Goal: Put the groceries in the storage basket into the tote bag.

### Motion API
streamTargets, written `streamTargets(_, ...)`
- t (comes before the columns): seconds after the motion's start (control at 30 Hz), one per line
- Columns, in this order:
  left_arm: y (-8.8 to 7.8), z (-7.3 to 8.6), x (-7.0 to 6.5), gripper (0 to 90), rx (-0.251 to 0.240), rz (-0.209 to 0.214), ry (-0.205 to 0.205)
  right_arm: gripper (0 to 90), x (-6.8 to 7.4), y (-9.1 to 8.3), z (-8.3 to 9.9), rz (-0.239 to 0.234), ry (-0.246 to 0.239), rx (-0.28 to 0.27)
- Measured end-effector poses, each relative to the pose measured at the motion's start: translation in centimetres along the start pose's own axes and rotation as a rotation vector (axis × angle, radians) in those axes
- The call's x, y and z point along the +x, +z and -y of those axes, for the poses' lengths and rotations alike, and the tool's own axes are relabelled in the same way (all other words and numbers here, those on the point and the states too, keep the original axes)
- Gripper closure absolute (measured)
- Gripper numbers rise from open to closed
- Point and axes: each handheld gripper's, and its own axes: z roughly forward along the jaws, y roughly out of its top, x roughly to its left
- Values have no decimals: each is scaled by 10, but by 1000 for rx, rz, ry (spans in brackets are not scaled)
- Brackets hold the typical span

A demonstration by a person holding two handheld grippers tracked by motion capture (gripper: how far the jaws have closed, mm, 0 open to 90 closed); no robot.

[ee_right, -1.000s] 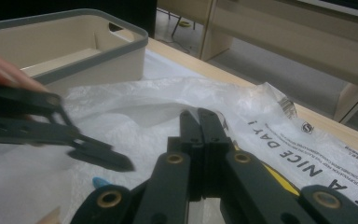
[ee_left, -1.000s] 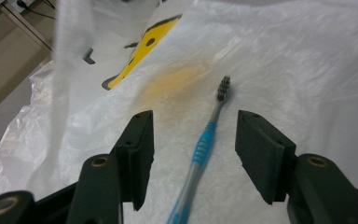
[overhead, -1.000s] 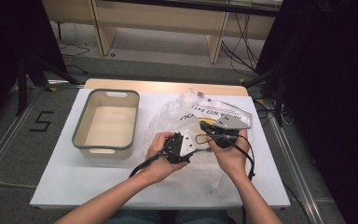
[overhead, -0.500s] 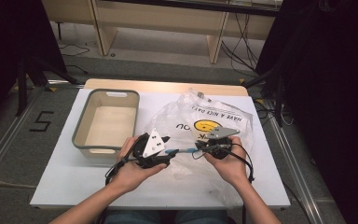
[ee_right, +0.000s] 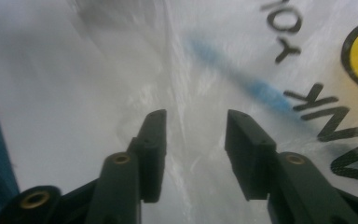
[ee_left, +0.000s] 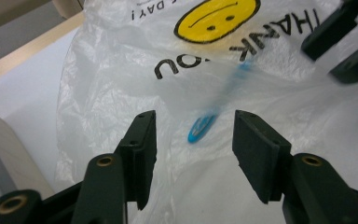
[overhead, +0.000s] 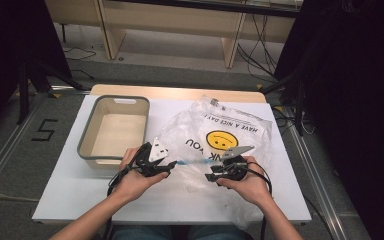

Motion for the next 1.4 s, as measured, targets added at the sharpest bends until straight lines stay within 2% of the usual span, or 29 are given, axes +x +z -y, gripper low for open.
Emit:
streamTargets(0.03, 0, 4, 1, 493, 9, -7, 1, 536, -1, -13, 0, 13, 18, -59)
streamTargets(0.13, -2, 9, 3, 493, 14, -15, -7, 512, -6, -33, 3, 69, 45, -124)
streamTargets(0.23, -4, 13, 4, 493, 14, -20, -17, 497, -15, -56, 12, 146, 90, -166)
streamTargets(0.3, -5, 16, 4, 493, 16, -25, -23, 497, -21, -68, 22, 194, 125, -173)
streamTargets(0.37, -7, 18, 5, 492, 14, -32, -28, 497, -27, -78, 33, 238, 159, -154)
streamTargets(0.5, -9, 22, 6, 492, 13, -39, -34, 497, -32, -84, 51, 268, 196, -110)
streamTargets(0.57, -9, 23, 6, 491, 8, -42, -37, 495, -34, -85, 58, 272, 215, -109)
streamTargets(0.77, -9, 27, 7, 488, 10, -44, -53, 485, -36, -84, 66, 296, 252, -109)
streamTargets(0.9, -8, 29, 8, 494, 13, -49, -58, 484, -39, -89, 72, 352, 319, -105)
streamTargets(0.97, -7, 30, 8, 496, 19, -51, -58, 479, -39, -90, 75, 374, 350, -85)
streamTargets(1.1, -7, 30, 7, 496, 17, -51, -56, 472, -41, -89, 79, 386, 389, -64)
streamTargets(1.27, -7, 31, 6, 490, 19, -48, -57, 469, -42, -85, 83, 398, 452, -7)
streamTargets(1.33, -7, 32, 6, 490, 29, -45, -58, 484, -43, -81, 85, 385, 479, 35)
streamTargets(1.4, -7, 33, 7, 492, 43, -57, -70, 542, -43, -76, 87, 367, 492, 83)
